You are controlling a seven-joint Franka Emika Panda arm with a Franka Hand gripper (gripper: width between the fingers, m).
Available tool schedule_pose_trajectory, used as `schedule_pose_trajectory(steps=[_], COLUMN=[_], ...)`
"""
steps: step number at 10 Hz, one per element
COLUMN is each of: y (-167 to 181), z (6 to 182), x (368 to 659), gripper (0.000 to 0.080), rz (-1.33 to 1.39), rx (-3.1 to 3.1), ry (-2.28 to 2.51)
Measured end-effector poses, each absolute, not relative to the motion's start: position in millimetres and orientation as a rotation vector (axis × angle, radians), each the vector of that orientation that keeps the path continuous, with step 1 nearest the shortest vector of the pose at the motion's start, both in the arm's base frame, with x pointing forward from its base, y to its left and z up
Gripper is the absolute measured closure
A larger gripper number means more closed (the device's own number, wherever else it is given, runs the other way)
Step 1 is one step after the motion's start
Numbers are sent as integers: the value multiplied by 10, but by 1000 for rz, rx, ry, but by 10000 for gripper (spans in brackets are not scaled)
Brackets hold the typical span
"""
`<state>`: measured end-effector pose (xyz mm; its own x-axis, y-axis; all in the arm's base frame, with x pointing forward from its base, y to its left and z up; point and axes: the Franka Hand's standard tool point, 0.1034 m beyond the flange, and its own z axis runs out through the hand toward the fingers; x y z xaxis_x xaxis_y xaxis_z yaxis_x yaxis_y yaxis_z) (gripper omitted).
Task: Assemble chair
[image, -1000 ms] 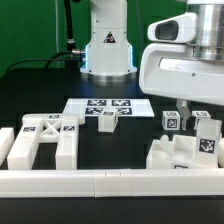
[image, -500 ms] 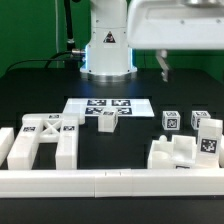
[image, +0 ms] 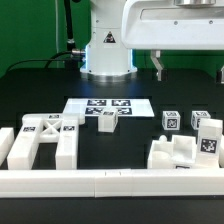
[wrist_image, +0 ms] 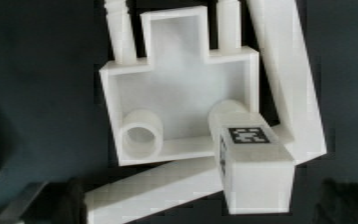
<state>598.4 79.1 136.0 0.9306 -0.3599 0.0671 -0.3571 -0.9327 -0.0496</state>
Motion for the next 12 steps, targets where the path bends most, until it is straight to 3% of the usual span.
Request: schedule_pose_trajectory(steps=[2, 4, 5, 10, 12], y=[608, 117, -50, -78, -366], z=[1343, 1203, 1122, 1076, 802], x=[5657, 5199, 5104, 5083, 4827], gripper=[151, 151, 151, 151, 151], rz=[-139, -140, -142, -147, -97], rx=[-3079, -3103, -3115, -3111, -3124], ry=[320, 123, 107, 125, 222])
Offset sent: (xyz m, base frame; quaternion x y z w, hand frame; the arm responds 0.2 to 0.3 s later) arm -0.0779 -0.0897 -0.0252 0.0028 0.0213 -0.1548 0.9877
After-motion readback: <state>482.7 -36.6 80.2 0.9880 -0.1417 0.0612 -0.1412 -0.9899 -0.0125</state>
